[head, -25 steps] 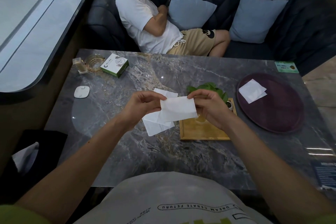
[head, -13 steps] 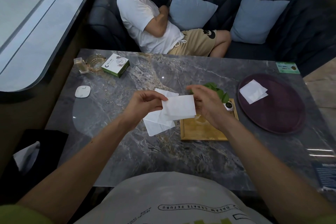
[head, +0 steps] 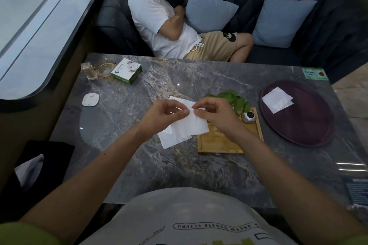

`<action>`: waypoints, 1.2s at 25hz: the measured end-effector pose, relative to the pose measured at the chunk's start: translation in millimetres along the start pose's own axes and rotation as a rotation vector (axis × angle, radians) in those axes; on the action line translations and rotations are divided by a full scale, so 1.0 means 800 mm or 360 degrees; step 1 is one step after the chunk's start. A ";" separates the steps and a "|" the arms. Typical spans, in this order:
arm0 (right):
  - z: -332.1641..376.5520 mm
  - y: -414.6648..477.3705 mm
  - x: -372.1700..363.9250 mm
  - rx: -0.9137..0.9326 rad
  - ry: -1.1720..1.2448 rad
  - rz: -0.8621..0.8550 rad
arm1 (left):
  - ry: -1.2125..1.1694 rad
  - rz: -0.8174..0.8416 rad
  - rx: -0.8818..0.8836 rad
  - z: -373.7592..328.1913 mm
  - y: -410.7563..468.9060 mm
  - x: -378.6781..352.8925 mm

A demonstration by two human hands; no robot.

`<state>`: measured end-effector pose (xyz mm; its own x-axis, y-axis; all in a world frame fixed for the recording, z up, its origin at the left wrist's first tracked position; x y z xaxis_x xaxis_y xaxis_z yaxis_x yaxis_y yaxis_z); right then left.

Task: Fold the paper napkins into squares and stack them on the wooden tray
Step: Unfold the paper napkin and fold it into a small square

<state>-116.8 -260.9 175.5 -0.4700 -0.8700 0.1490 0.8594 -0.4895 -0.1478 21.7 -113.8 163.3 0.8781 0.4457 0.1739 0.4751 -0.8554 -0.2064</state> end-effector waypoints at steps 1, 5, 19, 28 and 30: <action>0.001 0.000 0.000 0.0008 -0.0004 -0.0004 | -0.0021 0.0027 -0.0027 0.001 -0.001 -0.001; -0.002 -0.001 -0.001 -0.0012 -0.0014 -0.0011 | -0.0074 0.0036 -0.0067 0.004 -0.001 -0.002; -0.009 0.001 0.013 -0.0045 0.0113 -0.0130 | -0.0257 -0.0154 0.0081 0.012 -0.002 0.008; -0.024 0.002 0.010 -0.0192 0.0324 -0.0062 | -0.0407 -0.0235 0.0105 0.014 0.001 0.010; -0.023 0.002 0.009 -0.0195 0.0381 -0.0088 | -0.0445 -0.0169 0.0156 0.016 -0.001 0.007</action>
<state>-122.6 -268.6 158.6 -0.5622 -0.8238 -0.0730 0.8072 -0.5274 -0.2653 26.8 -107.6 152.4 0.7986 0.5979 -0.0690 0.5560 -0.7768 -0.2956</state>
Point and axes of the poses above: each hand's wrist, its own y-axis towards the middle knuckle, its own x-axis out of the back of the hand, z = x × y, the point moved 1 cm from there along y, towards the middle knuckle, and after that the axes turned 3 degrees about y, right-handed, at the moved point
